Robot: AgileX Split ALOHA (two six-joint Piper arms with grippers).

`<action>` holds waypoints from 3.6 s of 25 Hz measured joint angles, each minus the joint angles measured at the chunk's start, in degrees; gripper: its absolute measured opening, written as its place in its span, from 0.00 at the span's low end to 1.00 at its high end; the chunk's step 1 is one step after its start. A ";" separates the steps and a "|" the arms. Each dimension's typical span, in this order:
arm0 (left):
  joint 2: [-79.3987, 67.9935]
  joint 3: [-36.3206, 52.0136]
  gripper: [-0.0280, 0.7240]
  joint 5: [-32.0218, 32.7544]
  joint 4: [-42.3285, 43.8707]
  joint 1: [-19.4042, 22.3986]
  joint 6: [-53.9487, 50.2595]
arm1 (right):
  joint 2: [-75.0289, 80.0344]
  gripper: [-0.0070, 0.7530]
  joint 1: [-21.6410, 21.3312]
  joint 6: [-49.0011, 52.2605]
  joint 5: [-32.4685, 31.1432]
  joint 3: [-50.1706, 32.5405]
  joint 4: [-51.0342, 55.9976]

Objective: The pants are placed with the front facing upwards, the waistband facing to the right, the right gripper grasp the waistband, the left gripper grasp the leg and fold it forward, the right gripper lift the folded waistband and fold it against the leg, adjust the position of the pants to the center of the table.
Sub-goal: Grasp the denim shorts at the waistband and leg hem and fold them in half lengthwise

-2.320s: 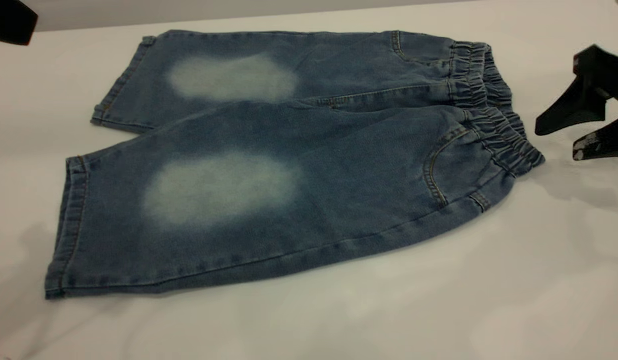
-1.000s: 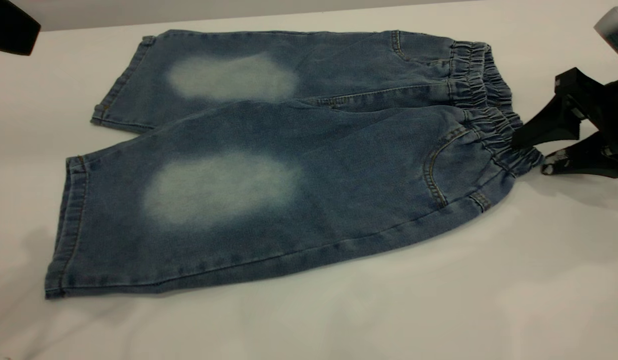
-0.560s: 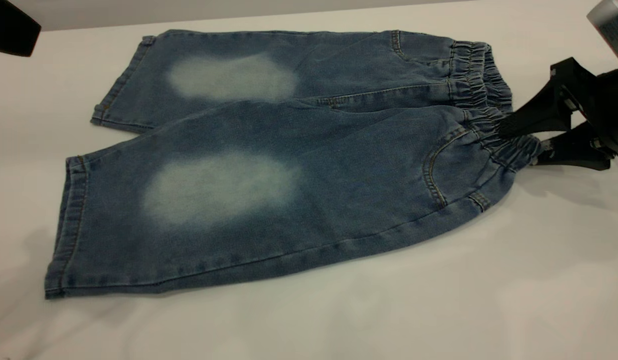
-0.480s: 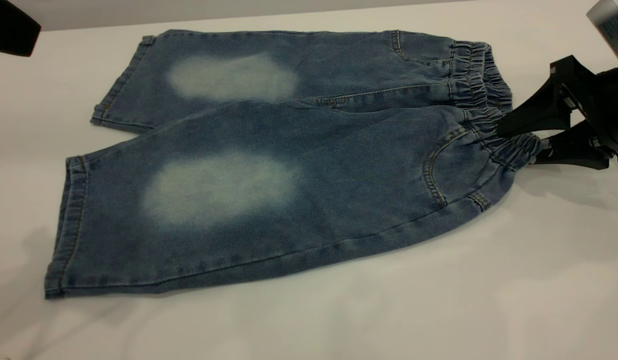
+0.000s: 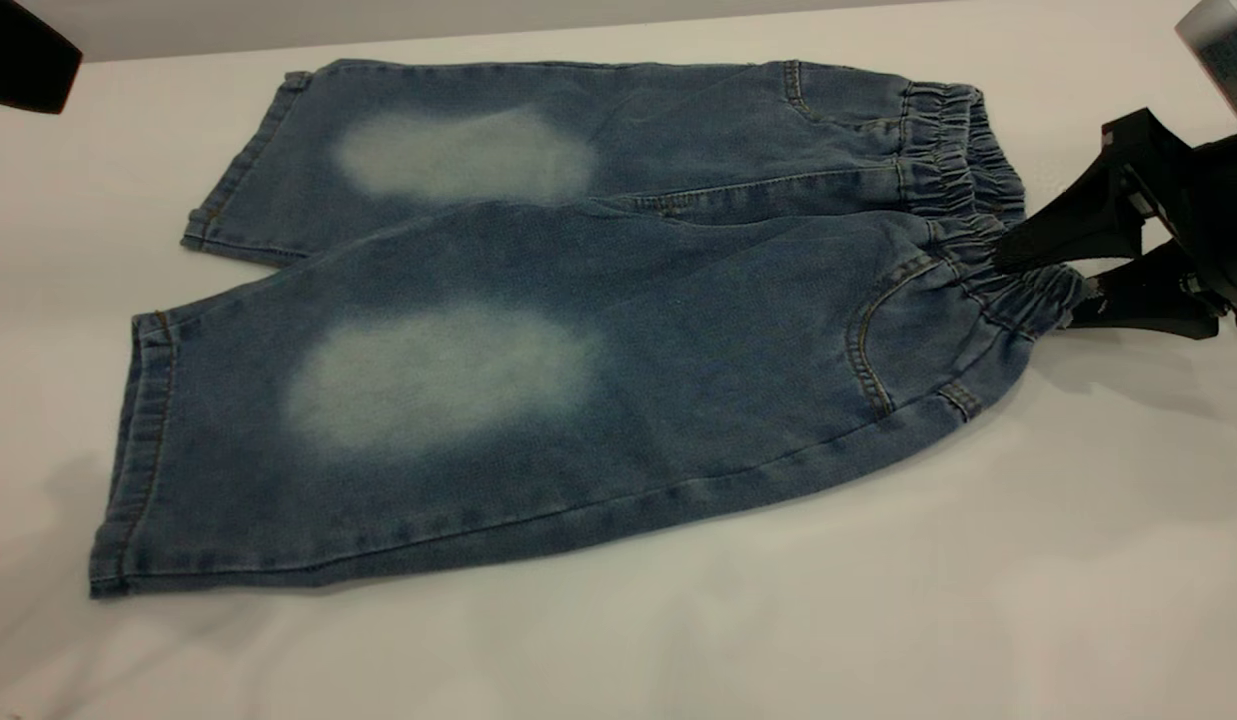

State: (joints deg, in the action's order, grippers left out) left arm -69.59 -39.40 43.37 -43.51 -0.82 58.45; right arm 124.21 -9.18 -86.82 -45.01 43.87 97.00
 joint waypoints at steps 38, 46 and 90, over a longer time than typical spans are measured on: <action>0.00 1.10 0.44 0.86 2.86 0.00 0.00 | 2.99 0.06 0.03 -0.75 -4.67 0.00 2.95; 0.00 10.90 0.44 -7.63 13.03 0.00 1.14 | 2.99 0.06 0.03 -0.75 -6.48 0.00 2.95; -35.33 16.51 0.61 -45.61 28.57 -12.73 12.96 | 3.04 0.07 0.03 -0.70 -8.74 0.00 2.95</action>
State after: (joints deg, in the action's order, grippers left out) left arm -104.91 -22.89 -2.24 -14.94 -13.55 71.41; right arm 127.25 -9.15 -87.52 -53.75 43.87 99.95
